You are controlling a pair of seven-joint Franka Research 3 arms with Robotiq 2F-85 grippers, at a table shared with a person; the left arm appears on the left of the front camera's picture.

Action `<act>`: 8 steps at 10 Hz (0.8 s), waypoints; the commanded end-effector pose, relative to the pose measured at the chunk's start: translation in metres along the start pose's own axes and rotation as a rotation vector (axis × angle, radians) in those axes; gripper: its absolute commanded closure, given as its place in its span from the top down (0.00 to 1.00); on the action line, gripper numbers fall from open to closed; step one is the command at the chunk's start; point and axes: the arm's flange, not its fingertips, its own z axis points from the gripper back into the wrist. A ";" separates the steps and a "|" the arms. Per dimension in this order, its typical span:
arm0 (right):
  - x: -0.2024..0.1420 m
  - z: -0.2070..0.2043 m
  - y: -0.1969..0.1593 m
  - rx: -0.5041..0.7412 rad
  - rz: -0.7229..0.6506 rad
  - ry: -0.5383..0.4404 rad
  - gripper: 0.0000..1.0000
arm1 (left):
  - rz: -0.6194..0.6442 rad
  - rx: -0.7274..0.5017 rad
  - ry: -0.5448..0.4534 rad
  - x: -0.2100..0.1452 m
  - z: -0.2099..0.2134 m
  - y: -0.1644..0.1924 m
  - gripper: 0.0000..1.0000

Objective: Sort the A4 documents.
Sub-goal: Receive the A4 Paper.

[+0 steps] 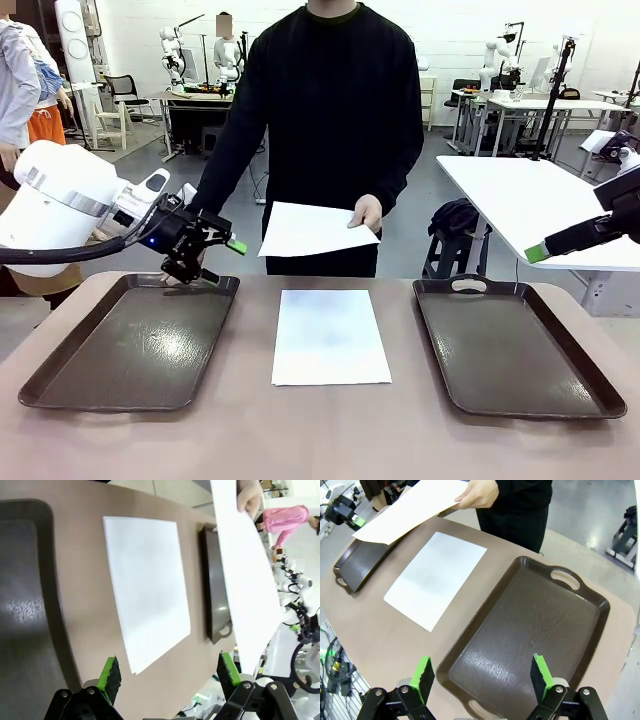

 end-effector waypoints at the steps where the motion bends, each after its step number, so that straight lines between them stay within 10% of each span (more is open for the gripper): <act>1: 0.000 -0.001 -0.001 0.016 -0.003 -0.005 1.00 | 0.048 -0.056 -0.041 0.013 -0.007 -0.001 1.00; 8: 0.000 -0.001 -0.001 0.016 -0.003 -0.005 1.00 | 0.069 -0.243 -0.089 0.063 -0.040 -0.016 1.00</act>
